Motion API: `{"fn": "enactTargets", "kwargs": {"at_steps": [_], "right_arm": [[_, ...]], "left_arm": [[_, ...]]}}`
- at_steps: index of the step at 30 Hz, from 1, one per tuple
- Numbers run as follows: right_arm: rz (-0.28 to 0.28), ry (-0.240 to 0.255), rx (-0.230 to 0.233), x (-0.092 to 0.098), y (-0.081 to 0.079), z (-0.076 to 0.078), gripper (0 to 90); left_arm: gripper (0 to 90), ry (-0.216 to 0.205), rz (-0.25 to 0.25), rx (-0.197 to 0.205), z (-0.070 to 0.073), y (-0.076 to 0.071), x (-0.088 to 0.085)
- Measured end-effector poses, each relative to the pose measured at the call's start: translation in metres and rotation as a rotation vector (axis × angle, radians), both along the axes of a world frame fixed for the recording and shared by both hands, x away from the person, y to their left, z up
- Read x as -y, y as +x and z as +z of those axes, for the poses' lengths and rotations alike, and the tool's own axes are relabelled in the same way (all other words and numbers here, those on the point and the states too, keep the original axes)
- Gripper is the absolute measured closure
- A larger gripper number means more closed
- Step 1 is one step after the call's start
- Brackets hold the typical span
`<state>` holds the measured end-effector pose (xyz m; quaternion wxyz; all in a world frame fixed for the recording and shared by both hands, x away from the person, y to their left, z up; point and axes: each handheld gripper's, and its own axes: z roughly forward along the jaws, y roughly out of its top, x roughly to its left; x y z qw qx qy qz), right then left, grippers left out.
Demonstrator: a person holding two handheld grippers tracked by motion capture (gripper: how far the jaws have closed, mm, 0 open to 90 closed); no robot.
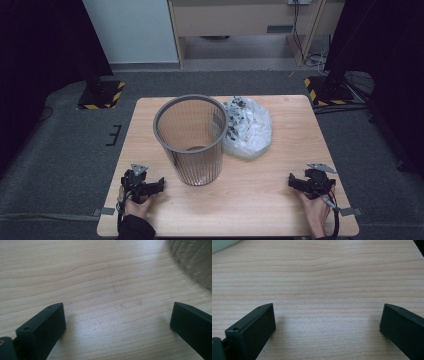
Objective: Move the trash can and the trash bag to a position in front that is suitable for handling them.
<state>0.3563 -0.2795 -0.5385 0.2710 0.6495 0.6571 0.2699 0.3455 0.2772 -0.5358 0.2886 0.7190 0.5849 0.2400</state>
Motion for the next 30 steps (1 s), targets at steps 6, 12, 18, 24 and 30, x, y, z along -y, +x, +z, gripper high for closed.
{"fn": "enactTargets", "kwargs": {"at_steps": [6, 12, 18, 24, 30], "right_arm": [[0.051, -0.002, 0.015, -0.001, -0.004, 0.005, 19.1], [0.097, -0.034, 0.115, -0.011, -0.01, 0.019, 24.3], [0.135, -0.003, 0.197, -0.019, -0.003, 0.04, 28.1], [0.188, 0.05, 0.274, -0.036, 0.013, 0.068, 30.6], [0.297, 0.1, 0.375, -0.085, 0.037, 0.106, 34.7]], "left_arm": [[17.2, -0.014, 0.066, 0.016, 0.005, -0.007, -0.008], [24.2, -0.076, 0.095, 0.082, 0.017, -0.012, -0.014], [28.6, -0.1, 0.11, 0.174, 0.038, -0.004, -0.017], [30.5, -0.137, 0.115, 0.27, 0.067, 0.01, -0.013], [34.1, -0.203, 0.099, 0.341, 0.092, 0.025, 0.0]]}}
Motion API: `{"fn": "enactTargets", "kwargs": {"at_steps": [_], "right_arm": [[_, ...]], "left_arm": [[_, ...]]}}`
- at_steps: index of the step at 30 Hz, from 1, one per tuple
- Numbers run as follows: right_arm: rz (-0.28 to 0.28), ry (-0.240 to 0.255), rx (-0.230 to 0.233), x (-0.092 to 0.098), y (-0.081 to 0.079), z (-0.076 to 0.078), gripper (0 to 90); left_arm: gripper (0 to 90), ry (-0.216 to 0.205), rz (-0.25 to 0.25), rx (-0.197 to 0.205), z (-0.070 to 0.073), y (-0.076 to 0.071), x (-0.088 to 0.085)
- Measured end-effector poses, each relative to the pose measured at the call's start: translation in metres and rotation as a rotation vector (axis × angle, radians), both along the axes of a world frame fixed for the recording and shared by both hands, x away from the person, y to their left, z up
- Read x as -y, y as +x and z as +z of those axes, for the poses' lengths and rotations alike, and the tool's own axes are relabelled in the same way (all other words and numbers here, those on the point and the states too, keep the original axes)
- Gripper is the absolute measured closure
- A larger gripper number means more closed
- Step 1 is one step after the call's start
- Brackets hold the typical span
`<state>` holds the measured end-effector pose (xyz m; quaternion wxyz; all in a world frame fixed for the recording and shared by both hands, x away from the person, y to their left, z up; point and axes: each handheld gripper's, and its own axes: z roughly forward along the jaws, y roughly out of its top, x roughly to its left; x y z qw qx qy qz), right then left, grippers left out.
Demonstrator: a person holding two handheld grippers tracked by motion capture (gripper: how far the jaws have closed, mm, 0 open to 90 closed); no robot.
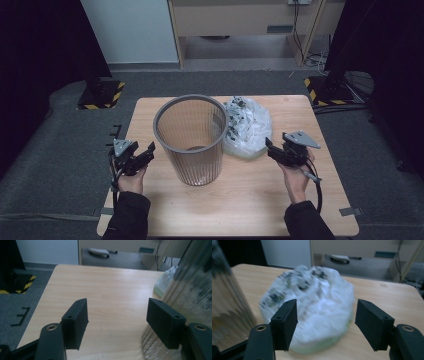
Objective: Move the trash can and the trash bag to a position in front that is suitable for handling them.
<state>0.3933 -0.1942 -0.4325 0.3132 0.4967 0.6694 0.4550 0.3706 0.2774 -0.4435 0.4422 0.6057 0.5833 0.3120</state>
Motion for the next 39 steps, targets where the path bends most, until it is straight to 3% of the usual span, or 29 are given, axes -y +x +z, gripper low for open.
{"fn": "enactTargets", "kwargs": {"at_steps": [1, 3, 4, 7, 10, 16, 18, 22, 24, 30, 39], "right_arm": [[0.0, 0.0, 0.0, 0.0, 0.0, 0.0, 34.7], [0.029, -0.012, 0.02, -0.018, 0.007, 0.006, 36.4], [0.046, -0.027, 0.038, -0.036, 0.013, 0.01, 39.3], [0.075, -0.019, 0.048, -0.052, 0.018, 0.014, 42.0], [0.101, -0.021, 0.073, -0.077, 0.026, 0.017, 51.0], [0.14, 0.003, 0.077, -0.098, 0.031, 0.02, 60.8], [0.149, -0.006, 0.092, -0.106, 0.031, 0.021, 64.7], [0.183, -0.031, 0.111, -0.119, 0.028, 0.024, 72.6], [0.176, -0.051, 0.121, -0.122, 0.025, 0.025, 75.6], [0.17, -0.044, 0.092, -0.12, 0.02, 0.026, 82.6], [0.156, -0.062, 0.103, -0.093, -0.002, 0.025, 82.6]], "left_arm": [[34.1, 0.002, -0.006, 0.008, 0.004, 0.002, 0.003], [37.3, 0.015, -0.022, 0.03, 0.01, 0.005, 0.011], [40.3, 0.022, -0.029, 0.039, 0.013, 0.006, 0.014], [43.3, 0.026, -0.041, 0.073, 0.02, 0.009, 0.022], [52.4, 0.02, -0.067, 0.094, 0.024, 0.009, 0.027], [65.3, 0.024, -0.098, 0.129, 0.025, 0.006, 0.032], [72.3, 0.004, -0.118, 0.129, 0.024, 0.006, 0.033], [84.4, 0.013, -0.144, 0.127, 0.025, 0.004, 0.036], [89.4, 0.016, -0.153, 0.12, 0.025, 0.002, 0.037], [89.8, 0.039, -0.17, 0.103, 0.025, -0.004, 0.045], [89.9, 0.057, -0.206, 0.1, 0.027, -0.013, 0.073]]}}
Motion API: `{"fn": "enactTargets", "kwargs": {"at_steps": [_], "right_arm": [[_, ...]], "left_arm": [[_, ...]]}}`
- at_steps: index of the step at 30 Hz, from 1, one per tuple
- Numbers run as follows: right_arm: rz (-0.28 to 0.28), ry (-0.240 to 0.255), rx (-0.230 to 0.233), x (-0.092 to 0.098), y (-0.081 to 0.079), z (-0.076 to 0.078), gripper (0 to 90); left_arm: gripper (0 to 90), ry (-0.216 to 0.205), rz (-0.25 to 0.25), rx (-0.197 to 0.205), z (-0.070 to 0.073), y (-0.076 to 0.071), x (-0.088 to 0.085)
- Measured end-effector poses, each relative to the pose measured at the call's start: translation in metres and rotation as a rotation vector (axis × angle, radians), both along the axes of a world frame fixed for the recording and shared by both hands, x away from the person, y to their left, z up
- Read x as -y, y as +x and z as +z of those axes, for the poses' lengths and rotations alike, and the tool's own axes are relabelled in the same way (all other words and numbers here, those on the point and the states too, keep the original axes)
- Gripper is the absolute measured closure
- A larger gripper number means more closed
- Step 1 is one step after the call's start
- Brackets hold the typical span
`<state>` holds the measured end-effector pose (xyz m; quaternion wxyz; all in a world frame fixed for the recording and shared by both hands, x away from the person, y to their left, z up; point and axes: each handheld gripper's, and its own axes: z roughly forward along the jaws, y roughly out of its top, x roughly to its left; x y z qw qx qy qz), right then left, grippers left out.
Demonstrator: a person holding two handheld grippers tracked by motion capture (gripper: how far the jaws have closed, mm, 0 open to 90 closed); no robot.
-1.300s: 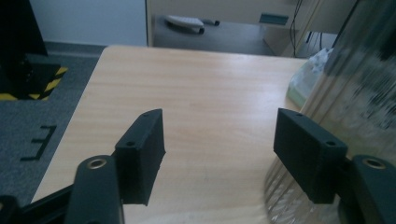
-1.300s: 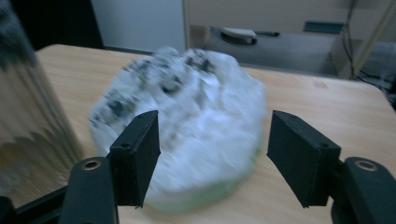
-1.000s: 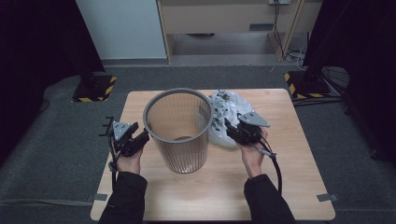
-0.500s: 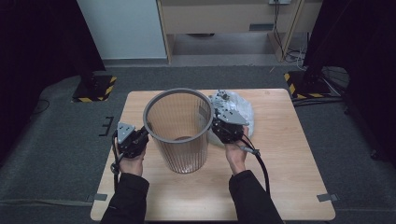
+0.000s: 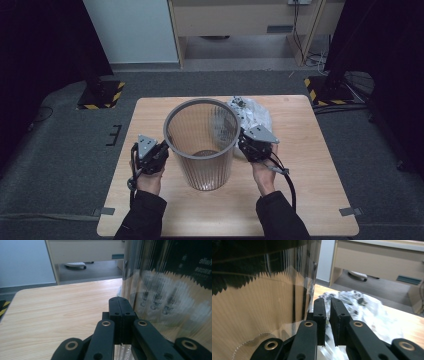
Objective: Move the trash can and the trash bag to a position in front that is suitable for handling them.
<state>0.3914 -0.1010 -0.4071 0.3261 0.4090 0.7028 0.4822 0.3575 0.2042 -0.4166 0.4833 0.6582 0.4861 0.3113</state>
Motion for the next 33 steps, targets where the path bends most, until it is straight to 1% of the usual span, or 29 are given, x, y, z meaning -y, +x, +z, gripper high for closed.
{"fn": "enactTargets", "kwargs": {"at_steps": [2, 4, 8, 9, 10, 12, 14, 17, 18, 19, 20, 21, 22, 23, 24, 25, 26, 28, 29, 30, 32, 33], "right_arm": [[-0.008, 0.006, 0.01, 0.01, -0.004, -0.001, 81.4], [-0.022, 0.014, 0.001, 0.021, -0.008, -0.003, 81.0], [-0.066, 0.012, 0.0, 0.039, -0.016, -0.003, 82.4], [-0.082, 0.008, 0.001, 0.047, -0.02, -0.003, 82.4], [-0.082, 0.008, 0.001, 0.047, -0.02, -0.003, 82.4], [-0.093, 0.009, 0.001, 0.055, -0.024, -0.003, 82.4], [-0.1, 0.012, -0.003, 0.061, -0.028, -0.003, 82.7], [-0.106, 0.014, -0.006, 0.068, -0.033, -0.003, 84.0], [-0.107, 0.004, 0.005, 0.07, -0.034, -0.003, 80.6], [-0.107, 0.004, 0.005, 0.07, -0.034, -0.003, 80.6], [-0.101, -0.001, 0.017, 0.073, -0.033, -0.005, 77.4], [-0.101, -0.001, 0.017, 0.073, -0.033, -0.005, 73.2], [-0.096, -0.01, 0.022, 0.076, -0.031, -0.007, 70.7], [-0.111, -0.015, 0.007, 0.082, -0.026, -0.012, 66.7], [-0.12, -0.019, 0.0, 0.085, -0.023, -0.016, 63.2], [-0.12, -0.019, 0.0, 0.085, -0.023, -0.016, 63.2], [-0.122, -0.007, -0.012, 0.089, -0.019, -0.02, 59.2], [-0.114, 0.027, -0.053, 0.096, -0.01, -0.03, 52.0], [-0.099, 0.043, -0.069, 0.098, -0.005, -0.036, 48.1], [-0.089, 0.05, -0.081, 0.1, 0.001, -0.042, 46.9], [-0.077, 0.044, -0.125, 0.101, 0.012, -0.054, 45.5], [-0.083, 0.029, -0.158, 0.102, 0.022, -0.064, 44.2]], "left_arm": [[89.8, 0.007, -0.008, 0.006, 0.0, -0.003, 0.01], [89.8, 0.012, -0.012, 0.011, 0.0, -0.006, 0.022], [89.8, 0.023, -0.036, 0.019, -0.001, -0.009, 0.042], [89.8, 0.024, -0.045, 0.018, 0.0, -0.01, 0.046], [89.8, 0.026, -0.052, 0.017, 0.0, -0.01, 0.05], [89.8, 0.028, -0.066, 0.015, 0.0, -0.011, 0.056], [89.8, 0.023, -0.079, 0.013, 0.0, -0.012, 0.061], [89.8, 0.034, -0.099, 0.017, 0.0, -0.013, 0.065], [89.1, 0.039, -0.106, 0.02, 0.0, -0.012, 0.065], [89.1, 0.046, -0.108, 0.023, 0.0, -0.011, 0.064], [79.2, 0.047, -0.115, 0.026, 0.0, -0.01, 0.061], [79.2, 0.042, -0.128, 0.025, -0.001, -0.009, 0.056], [72.4, 0.041, -0.135, 0.017, -0.003, -0.009, 0.052], [67.3, 0.065, -0.129, 0.008, -0.005, -0.009, 0.047], [63.8, 0.09, -0.122, -0.003, -0.008, -0.01, 0.042], [63.8, 0.112, -0.117, -0.021, -0.013, -0.01, 0.036], [61.4, 0.127, -0.103, -0.04, -0.018, -0.011, 0.029], [55.7, 0.148, -0.077, -0.092, -0.031, -0.011, 0.015], [53.4, 0.157, -0.061, -0.12, -0.038, -0.012, 0.008], [51.1, 0.17, -0.045, -0.15, -0.045, -0.013, 0.002], [43.8, 0.199, -0.01, -0.198, -0.058, -0.015, -0.011], [38.8, 0.205, 0.018, -0.245, -0.071, -0.018, -0.022]]}}
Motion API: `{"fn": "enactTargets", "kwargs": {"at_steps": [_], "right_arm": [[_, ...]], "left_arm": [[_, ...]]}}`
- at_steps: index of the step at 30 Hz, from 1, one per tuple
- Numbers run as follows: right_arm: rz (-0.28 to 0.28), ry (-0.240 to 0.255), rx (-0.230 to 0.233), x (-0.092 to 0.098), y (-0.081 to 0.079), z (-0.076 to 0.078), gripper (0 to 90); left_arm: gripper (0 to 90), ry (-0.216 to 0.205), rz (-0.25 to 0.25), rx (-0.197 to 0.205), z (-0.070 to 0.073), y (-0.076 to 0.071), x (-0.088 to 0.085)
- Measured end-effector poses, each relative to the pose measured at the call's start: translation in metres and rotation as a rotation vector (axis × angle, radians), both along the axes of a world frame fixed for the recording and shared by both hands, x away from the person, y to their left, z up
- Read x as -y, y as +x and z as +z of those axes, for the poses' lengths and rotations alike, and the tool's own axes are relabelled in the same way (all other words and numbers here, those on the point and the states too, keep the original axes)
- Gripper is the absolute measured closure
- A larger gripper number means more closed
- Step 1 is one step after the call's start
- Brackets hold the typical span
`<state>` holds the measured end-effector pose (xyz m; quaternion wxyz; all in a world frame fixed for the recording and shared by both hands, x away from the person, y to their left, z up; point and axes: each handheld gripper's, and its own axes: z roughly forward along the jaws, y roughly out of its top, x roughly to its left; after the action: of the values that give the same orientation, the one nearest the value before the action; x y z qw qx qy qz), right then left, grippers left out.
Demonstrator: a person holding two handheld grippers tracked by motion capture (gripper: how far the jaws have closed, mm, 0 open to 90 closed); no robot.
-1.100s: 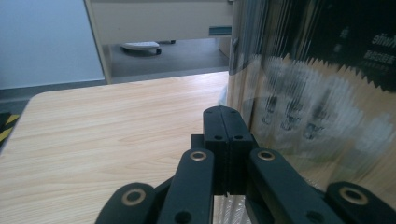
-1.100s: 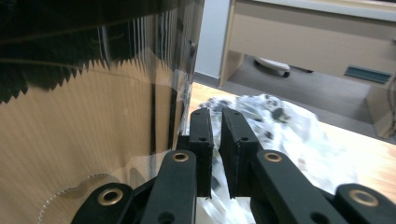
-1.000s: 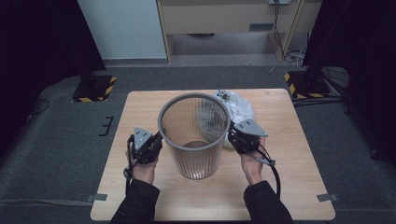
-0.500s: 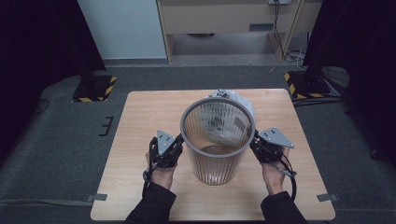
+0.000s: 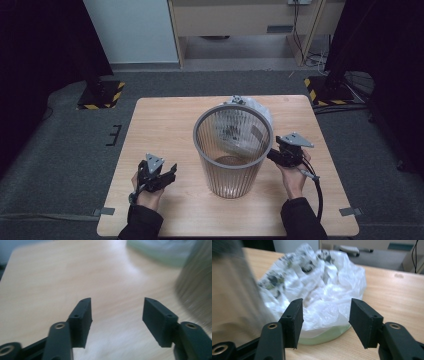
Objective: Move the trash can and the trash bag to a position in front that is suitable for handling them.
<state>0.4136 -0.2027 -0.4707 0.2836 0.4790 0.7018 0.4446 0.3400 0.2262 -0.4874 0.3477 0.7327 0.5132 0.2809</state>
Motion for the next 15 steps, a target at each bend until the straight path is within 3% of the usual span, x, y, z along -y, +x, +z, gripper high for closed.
{"fn": "enactTargets", "kwargs": {"at_steps": [1, 4, 5, 9, 12, 15], "right_arm": [[0.0, 0.0, 0.0, 0.0, 0.0, 0.0, 44.2], [0.005, 0.004, -0.021, -0.003, 0.014, -0.01, 42.4], [0.006, 0.004, -0.015, -0.007, 0.022, -0.018, 40.2], [-0.009, 0.013, -0.029, -0.011, 0.034, -0.033, 40.4], [-0.012, 0.034, -0.065, -0.013, 0.04, -0.046, 44.0], [-0.007, -0.006, -0.091, -0.016, 0.042, -0.053, 55.7]], "left_arm": [[36.6, 0.0, 0.0, 0.0, 0.0, 0.0, 0.0], [32.0, -0.006, 0.041, -0.044, -0.019, -0.003, -0.012], [27.6, -0.01, 0.061, -0.066, -0.032, -0.004, -0.017], [24.4, -0.011, 0.079, -0.105, -0.042, -0.004, -0.021], [21.5, -0.029, 0.1, -0.096, -0.043, -0.003, -0.025], [21.3, -0.024, 0.1, -0.112, -0.046, -0.002, -0.026]]}}
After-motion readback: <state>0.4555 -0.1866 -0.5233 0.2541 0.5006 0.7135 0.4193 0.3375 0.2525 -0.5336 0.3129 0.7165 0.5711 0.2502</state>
